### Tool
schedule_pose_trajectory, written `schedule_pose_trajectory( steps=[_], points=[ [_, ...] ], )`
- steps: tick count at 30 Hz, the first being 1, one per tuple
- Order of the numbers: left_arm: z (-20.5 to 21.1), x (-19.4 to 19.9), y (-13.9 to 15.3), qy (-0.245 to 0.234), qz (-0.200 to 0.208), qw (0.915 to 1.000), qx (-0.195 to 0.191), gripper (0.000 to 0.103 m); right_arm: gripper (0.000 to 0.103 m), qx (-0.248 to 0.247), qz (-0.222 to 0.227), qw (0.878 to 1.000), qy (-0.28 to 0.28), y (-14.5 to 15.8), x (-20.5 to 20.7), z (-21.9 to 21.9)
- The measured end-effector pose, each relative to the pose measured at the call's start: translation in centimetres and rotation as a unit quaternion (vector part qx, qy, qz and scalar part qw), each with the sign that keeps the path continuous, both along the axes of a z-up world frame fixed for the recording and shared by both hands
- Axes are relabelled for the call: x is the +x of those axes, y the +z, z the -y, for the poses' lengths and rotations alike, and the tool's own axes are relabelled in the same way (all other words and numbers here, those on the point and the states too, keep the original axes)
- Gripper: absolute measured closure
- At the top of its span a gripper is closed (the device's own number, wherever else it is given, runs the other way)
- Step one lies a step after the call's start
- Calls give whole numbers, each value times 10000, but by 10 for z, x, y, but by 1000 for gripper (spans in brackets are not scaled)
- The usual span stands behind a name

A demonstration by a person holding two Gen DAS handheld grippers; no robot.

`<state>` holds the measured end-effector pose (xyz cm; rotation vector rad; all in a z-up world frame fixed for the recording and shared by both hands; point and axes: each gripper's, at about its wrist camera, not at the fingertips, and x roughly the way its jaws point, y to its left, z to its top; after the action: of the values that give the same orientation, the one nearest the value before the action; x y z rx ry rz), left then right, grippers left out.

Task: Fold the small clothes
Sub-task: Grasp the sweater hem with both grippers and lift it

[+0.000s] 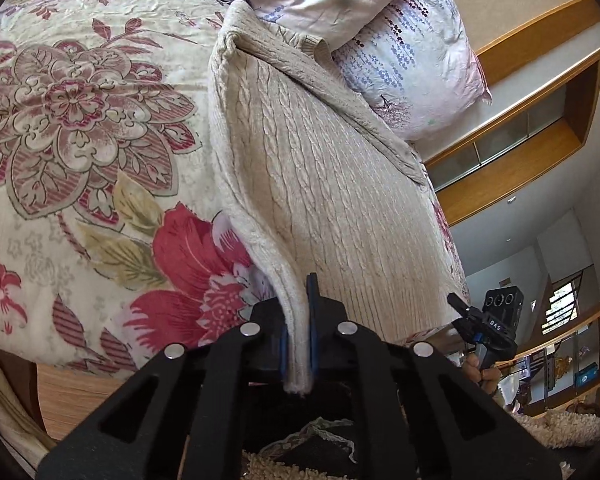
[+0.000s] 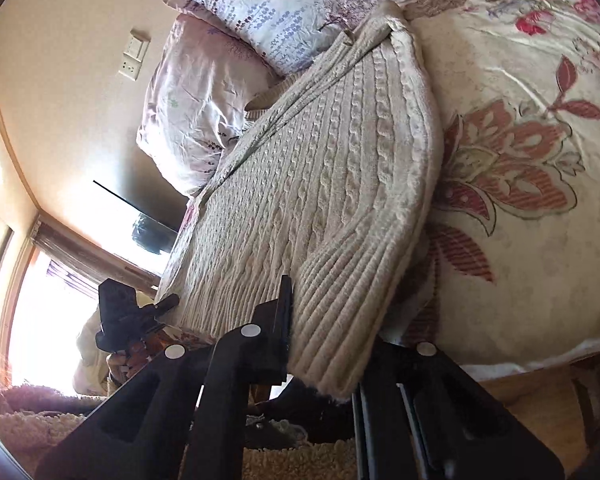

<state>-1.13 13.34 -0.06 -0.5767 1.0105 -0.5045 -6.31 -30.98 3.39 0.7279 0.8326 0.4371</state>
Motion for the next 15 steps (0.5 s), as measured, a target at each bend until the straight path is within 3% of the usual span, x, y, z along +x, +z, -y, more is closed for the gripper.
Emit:
schedule_pose_trajectory(
  steps=[5, 10, 15],
  points=[
    [1, 16, 20, 32, 515, 9980, 363, 96, 95, -777, 647, 9945, -256, 38, 16, -6],
    [1, 41, 43, 229, 972, 9926, 692, 97, 95, -1766, 1138, 9770, -361, 65, 40, -24],
    [1, 74, 66, 428, 1350, 9852, 968, 97, 95, -2254, 1394, 9624, -596, 83, 74, -30]
  ],
)
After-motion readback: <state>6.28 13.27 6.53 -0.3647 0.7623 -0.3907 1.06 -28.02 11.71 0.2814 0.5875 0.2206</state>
